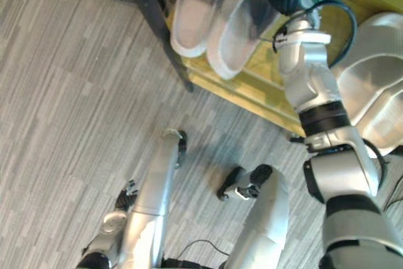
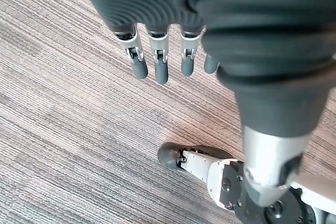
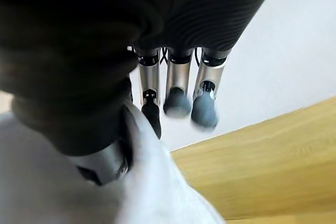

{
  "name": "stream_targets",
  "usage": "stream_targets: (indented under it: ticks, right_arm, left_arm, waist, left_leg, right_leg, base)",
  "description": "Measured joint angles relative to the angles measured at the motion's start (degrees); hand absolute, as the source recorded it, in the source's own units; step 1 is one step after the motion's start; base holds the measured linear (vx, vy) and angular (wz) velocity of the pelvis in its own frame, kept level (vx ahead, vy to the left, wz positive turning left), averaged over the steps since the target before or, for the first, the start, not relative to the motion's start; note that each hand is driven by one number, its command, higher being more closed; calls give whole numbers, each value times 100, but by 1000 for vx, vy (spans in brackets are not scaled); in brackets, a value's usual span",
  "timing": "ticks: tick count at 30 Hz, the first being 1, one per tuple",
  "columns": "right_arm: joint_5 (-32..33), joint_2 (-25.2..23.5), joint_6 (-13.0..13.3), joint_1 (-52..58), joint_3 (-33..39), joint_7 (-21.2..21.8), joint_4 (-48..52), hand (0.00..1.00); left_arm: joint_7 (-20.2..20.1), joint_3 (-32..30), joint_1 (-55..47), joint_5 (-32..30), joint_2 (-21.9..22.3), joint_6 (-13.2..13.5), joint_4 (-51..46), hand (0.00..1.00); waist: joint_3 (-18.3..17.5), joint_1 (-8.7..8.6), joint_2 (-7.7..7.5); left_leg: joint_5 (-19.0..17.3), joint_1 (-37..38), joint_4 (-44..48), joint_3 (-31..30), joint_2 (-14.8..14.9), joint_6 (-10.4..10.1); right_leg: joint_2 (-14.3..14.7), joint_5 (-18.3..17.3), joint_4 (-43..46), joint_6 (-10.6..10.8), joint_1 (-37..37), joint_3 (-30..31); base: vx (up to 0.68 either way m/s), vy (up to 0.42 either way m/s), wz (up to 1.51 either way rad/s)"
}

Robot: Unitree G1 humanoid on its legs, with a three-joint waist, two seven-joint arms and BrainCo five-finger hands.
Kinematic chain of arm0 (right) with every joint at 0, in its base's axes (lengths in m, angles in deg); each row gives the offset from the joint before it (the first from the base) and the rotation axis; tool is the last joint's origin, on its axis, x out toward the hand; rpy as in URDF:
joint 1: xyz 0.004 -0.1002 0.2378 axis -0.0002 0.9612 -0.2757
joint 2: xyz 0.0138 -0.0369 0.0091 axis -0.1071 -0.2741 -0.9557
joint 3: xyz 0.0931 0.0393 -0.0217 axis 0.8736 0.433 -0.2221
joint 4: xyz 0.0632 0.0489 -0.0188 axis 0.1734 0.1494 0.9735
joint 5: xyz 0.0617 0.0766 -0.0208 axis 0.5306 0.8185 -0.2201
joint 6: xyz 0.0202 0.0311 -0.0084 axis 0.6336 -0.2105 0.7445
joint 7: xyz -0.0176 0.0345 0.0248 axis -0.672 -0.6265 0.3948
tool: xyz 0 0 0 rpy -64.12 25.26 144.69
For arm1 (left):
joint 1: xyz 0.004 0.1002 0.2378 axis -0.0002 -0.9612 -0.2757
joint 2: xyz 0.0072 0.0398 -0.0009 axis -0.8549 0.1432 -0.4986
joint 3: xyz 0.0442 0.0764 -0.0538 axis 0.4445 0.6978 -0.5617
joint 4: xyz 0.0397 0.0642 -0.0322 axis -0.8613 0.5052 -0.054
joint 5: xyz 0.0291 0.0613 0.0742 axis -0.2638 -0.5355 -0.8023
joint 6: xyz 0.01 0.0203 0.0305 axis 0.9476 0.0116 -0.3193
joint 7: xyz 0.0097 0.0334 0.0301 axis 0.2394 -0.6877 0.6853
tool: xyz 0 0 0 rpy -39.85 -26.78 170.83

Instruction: Organize the slippers on the shoe rack

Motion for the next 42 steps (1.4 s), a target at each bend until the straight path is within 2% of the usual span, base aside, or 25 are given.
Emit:
stream_targets:
  ticks: [11, 16, 22, 26, 31, 32, 34, 37, 42]
  right_arm:
    - [-71, 15, -70, 12, -62, 1, 30, 0]
    - [122, 41, -42, 164, -5, 18, 275, 0]
    - [611, 20, 47, 748, 490, 48, 1028, 0]
    - [843, -158, 57, 1368, 990, 47, 1653, 0]
    - [888, -828, 46, 2229, 1831, -103, 2508, 0]
    - [889, -855, 46, 2258, 1861, -115, 2539, 0]
    - [1064, -1187, 46, 2584, 2079, -214, 2841, 0]
    - [1333, -1659, 98, 2933, 2193, -246, 3228, 0]
    - [1984, -2450, 436, 3414, 2187, -190, 3417, 0]
  left_arm:
    - [9, 0, 0, 5, -1, 66, -16, 0]
    - [17, -9, 0, 7, 0, 64, -29, 0]
    - [104, -48, -1, 20, 7, 54, -37, 0]
    - [117, -102, 1, 21, 9, 39, -45, 0]
    - [116, -257, -3, 18, 26, -63, -76, 0]
    - [115, -265, -4, 18, 25, -63, -80, 0]
    - [116, -312, -17, 17, 3, -72, -113, 0]
    - [114, -395, -22, 8, 1, -117, -127, 0]
    - [107, -525, -27, -11, 13, -164, -201, 0]
  waist:
    - [0, -19, 0]
    - [0, -26, 0]
    - [1, -35, -2]
    - [3, -71, -5]
    - [19, -184, -37]
    - [22, -187, -42]
    - [27, -205, -116]
    - [35, -233, -133]
    - [57, -268, -176]
  left_leg:
    - [9, 19, -37, 25, 2, -10]
    - [8, 38, -49, 46, 26, -9]
    - [10, 126, -72, 129, 85, -14]
    - [8, 226, -143, 124, 107, -14]
    - [12, 378, -229, 149, 113, -22]
    - [12, 385, -234, 154, 113, -22]
    - [9, 456, -275, 178, 115, -22]
    - [2, 540, -304, 176, 164, -27]
    - [-23, 660, -367, 185, 200, -18]
  right_leg:
    - [-25, 4, -2, -13, 0, 5]
    - [2, 2, -30, -4, 0, 27]
    - [34, 2, -51, 1, 19, 98]
    - [64, 3, -130, 6, 116, 77]
    - [79, 24, -241, 28, 270, 66]
    - [78, 24, -244, 29, 274, 69]
    - [81, 23, -274, 31, 316, 91]
    - [138, 34, -336, 37, 399, 85]
    - [179, 37, -399, 44, 490, 88]
  base:
    - [0, 0, 0]
    - [-14, 7, -2]
    - [-10, 1, -5]
    - [-17, 1, -2]
    - [0, 0, 0]
    - [0, 0, 0]
    - [0, 0, 0]
    - [-33, 0, -7]
    - [-32, -3, -3]
